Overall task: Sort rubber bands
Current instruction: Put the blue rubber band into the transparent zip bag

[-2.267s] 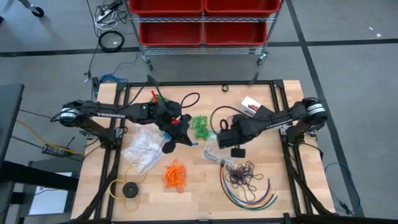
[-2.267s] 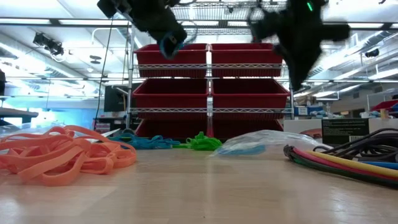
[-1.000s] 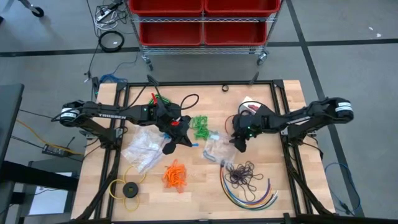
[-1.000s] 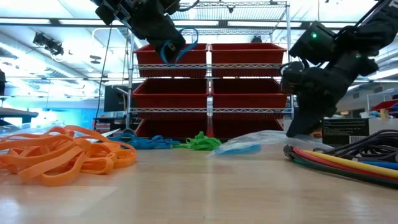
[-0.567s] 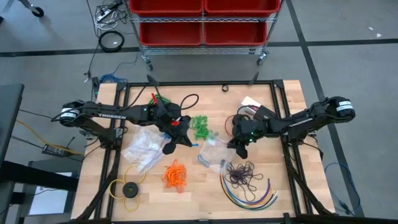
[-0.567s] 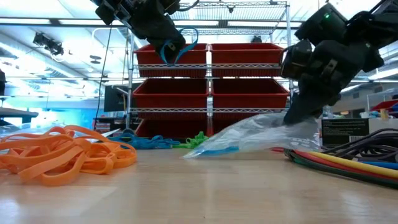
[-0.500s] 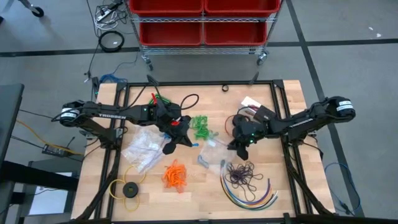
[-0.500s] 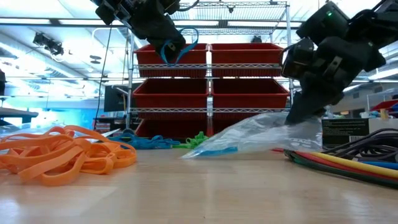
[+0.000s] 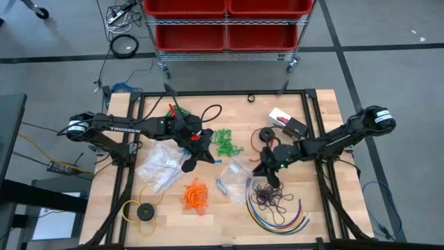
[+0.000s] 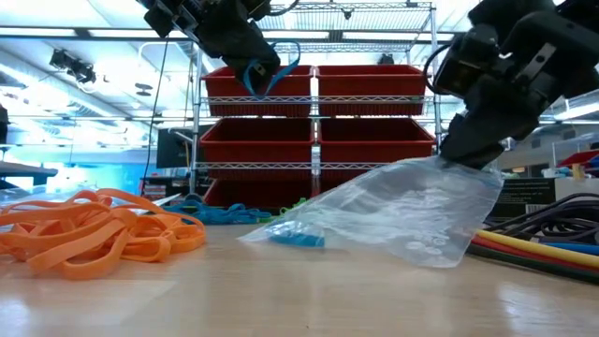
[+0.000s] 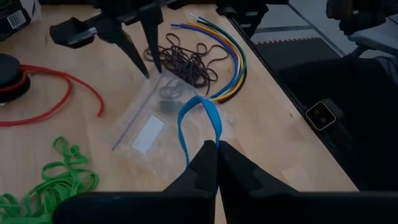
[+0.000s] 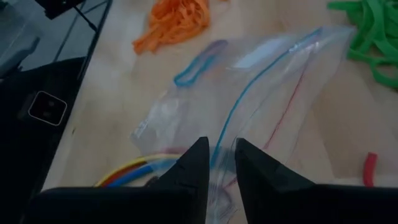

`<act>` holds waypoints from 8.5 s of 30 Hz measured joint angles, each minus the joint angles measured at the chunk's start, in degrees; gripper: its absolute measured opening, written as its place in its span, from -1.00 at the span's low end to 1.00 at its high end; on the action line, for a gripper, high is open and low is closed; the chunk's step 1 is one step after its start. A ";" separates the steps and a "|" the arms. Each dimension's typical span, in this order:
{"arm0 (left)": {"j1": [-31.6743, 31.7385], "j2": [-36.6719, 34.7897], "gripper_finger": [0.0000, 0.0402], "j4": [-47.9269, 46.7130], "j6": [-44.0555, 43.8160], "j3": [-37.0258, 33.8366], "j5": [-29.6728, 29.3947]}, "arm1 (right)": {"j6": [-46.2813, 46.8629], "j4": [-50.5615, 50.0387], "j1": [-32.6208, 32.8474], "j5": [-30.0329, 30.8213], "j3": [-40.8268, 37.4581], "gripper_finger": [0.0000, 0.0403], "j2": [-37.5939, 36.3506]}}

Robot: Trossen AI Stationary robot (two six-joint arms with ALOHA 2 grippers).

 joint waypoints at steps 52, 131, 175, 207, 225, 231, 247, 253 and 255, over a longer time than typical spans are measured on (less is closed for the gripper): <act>-0.02 0.00 -0.93 -0.65 -0.05 0.00 -4.13 | 0.61 3.89 5.62 -3.52 10.82 -0.73 20.65; -0.02 0.00 -0.93 2.26 -0.22 0.00 -4.72 | -4.93 9.69 2.53 -3.91 19.81 -0.56 30.73; -1.45 -0.15 -0.93 0.94 3.55 3.84 -8.73 | -23.45 -22.01 0.07 8.79 27.02 -1.00 3.61; -3.26 12.00 -0.93 5.38 -5.41 10.95 -11.59 | -28.57 -37.74 0.74 16.06 36.72 -1.00 9.29; -2.58 18.92 -0.93 4.36 -7.54 9.81 -9.62 | -29.00 -37.42 0.77 16.44 36.70 -1.00 9.29; -2.04 17.70 -0.93 1.22 -7.31 9.81 -14.29 | -29.00 -37.56 0.88 16.26 36.68 -1.00 9.29; 3.83 16.78 -0.93 -25.44 -6.18 8.71 -31.06 | -29.03 -37.53 1.25 16.33 36.68 -1.00 9.29; 7.40 16.76 -0.93 -23.02 -6.64 2.58 -31.23 | -28.99 -37.23 1.22 16.37 36.68 -1.00 9.29; 8.13 16.76 -0.91 -21.45 -7.42 0.57 -30.86 | -28.96 -37.22 1.22 16.37 36.68 -1.00 9.29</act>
